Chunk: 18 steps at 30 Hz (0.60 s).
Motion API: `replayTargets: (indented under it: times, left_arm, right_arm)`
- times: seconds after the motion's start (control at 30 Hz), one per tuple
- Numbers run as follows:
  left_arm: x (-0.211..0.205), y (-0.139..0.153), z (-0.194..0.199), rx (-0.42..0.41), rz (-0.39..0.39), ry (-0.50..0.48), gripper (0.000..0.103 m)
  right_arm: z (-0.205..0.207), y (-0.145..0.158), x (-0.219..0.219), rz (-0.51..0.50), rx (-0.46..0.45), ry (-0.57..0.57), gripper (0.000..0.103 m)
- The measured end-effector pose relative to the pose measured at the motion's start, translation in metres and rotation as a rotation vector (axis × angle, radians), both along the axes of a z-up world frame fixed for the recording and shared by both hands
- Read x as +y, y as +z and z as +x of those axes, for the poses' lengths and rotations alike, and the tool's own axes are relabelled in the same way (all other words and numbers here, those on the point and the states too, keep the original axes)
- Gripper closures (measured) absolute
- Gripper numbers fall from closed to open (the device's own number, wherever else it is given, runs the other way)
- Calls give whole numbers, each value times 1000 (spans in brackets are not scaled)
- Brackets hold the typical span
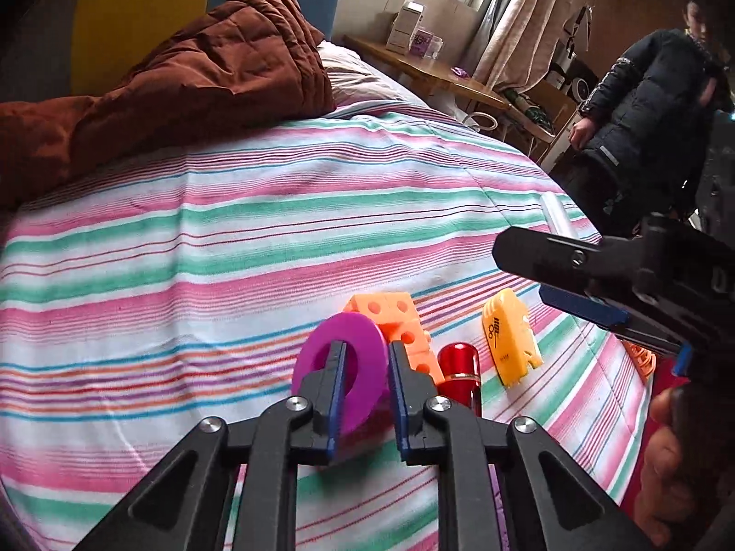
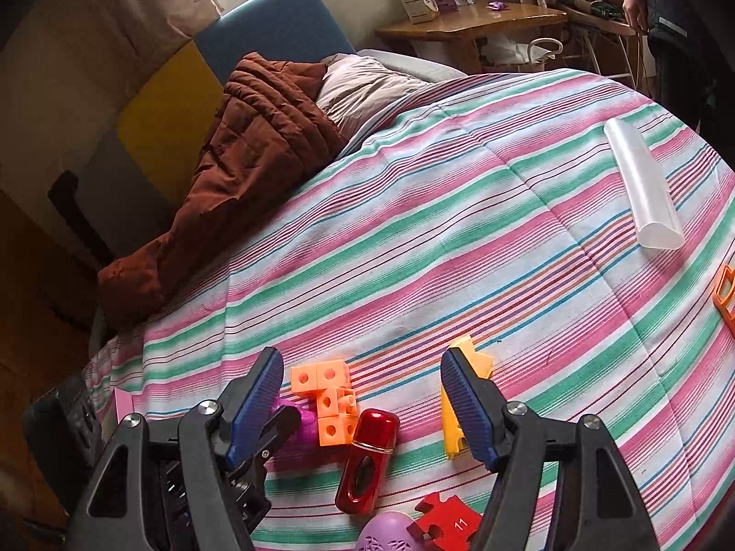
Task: Organize rigid objects
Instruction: 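Close the left tool on the magenta cup while the right tool grasps the orange linked cubes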
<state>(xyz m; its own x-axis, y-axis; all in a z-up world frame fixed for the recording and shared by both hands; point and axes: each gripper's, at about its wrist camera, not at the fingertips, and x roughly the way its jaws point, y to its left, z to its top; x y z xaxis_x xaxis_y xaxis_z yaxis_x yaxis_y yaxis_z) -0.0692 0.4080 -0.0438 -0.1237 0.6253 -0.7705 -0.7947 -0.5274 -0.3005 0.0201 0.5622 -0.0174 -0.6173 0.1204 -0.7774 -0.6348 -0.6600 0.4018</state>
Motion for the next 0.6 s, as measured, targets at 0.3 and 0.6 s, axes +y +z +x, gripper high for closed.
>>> replayTargets:
  times: [0.3, 0.6]
  left_arm:
    - [-78, 3, 24, -19, 6, 64, 87]
    - [-136, 14, 41, -20, 20, 100, 87]
  right_arm:
    - [-17, -8, -16, 25, -57, 107, 31]
    - [-80, -46, -48, 157, -290, 344, 31]
